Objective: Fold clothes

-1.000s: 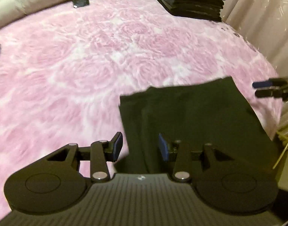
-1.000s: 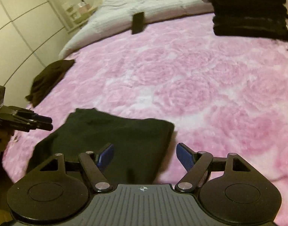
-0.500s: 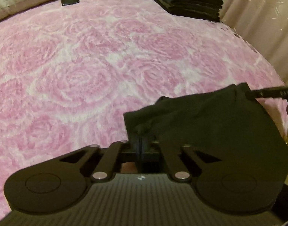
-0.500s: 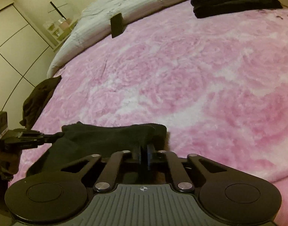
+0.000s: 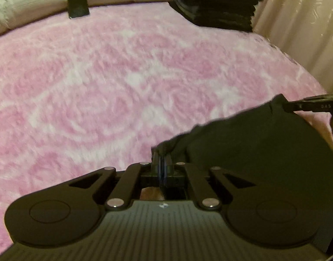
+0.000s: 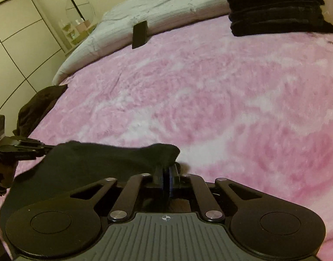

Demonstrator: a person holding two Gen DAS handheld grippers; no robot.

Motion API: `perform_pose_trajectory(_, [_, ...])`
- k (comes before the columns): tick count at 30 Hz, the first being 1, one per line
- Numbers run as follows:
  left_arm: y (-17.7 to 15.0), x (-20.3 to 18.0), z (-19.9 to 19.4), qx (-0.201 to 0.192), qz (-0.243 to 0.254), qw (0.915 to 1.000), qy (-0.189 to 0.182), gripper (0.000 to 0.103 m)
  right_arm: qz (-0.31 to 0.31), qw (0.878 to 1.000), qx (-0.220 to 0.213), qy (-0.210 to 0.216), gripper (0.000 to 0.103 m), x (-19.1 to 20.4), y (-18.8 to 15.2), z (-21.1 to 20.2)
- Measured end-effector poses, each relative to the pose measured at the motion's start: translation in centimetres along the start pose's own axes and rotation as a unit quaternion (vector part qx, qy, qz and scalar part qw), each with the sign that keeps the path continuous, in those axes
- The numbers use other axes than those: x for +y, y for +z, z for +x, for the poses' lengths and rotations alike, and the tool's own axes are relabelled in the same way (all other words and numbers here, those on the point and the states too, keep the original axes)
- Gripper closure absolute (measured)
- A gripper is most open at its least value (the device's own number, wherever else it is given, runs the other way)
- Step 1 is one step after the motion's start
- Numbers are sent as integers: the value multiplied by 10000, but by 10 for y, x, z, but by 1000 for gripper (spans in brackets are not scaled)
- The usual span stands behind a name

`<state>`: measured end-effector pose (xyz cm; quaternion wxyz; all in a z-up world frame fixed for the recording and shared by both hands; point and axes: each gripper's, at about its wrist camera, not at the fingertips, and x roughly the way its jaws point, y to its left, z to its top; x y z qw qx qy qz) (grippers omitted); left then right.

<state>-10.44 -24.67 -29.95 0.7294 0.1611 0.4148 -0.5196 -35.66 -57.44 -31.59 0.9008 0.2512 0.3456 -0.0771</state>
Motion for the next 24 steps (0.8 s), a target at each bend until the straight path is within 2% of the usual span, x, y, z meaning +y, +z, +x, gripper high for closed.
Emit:
perform_pose_trajectory(1, [-3,3,2,-10,0,10000,-55,100,-5,10000,-58,-70,94,-1,-3,-2])
perform_pose_trajectory(2, [-3,6,0,-33,-13,10000,-91,96,-26,9997,-105,-197,65,-1,-5,-4])
perform_pose_trajectory(3, [-4,8,-3,-52,49,10000,-61,88,-47,9993,-152,-324,49,-1,-6,-7])
perform_pose_trajectory(5, [-6,9,-11,-119,268,9995,88,82,-357,9966,-224,-704,47,6,-4,-14])
perform_pose_trajectory(8, [-9,3,-29,-325,565,9969,445,85,-1191,9857,-584,-1041,47,35,-4,-31])
perform_pose_trajectory(9, [-10,-1,-36,-413,662,9954,550,85,-1467,9810,-701,-1060,47,46,-5,-37])
perform_pose_trajectory(11, [-14,-14,-56,-674,834,9923,614,85,-1873,9758,-811,-777,47,70,-13,-49])
perform_pose_trajectory(14, [-33,-35,-64,-564,1005,9911,670,84,-1954,9796,-397,-240,48,93,-35,-49])
perform_pose_trajectory(17, [-52,-55,-72,-454,1176,9894,726,84,-1638,9865,67,-9,48,86,-57,-44])
perform_pose_trajectory(20, [-70,-76,-80,-344,1347,9872,782,81,-1605,9869,-81,-105,48,72,-68,-61])
perform_pose_trajectory(22, [-83,-90,-87,-287,1460,9854,830,78,-1854,9807,-268,-560,47,81,-76,-83])
perform_pose_trajectory(24, [-96,-101,-108,-506,1574,9806,1051,78,-2008,9770,-461,-546,47,92,-90,-105])
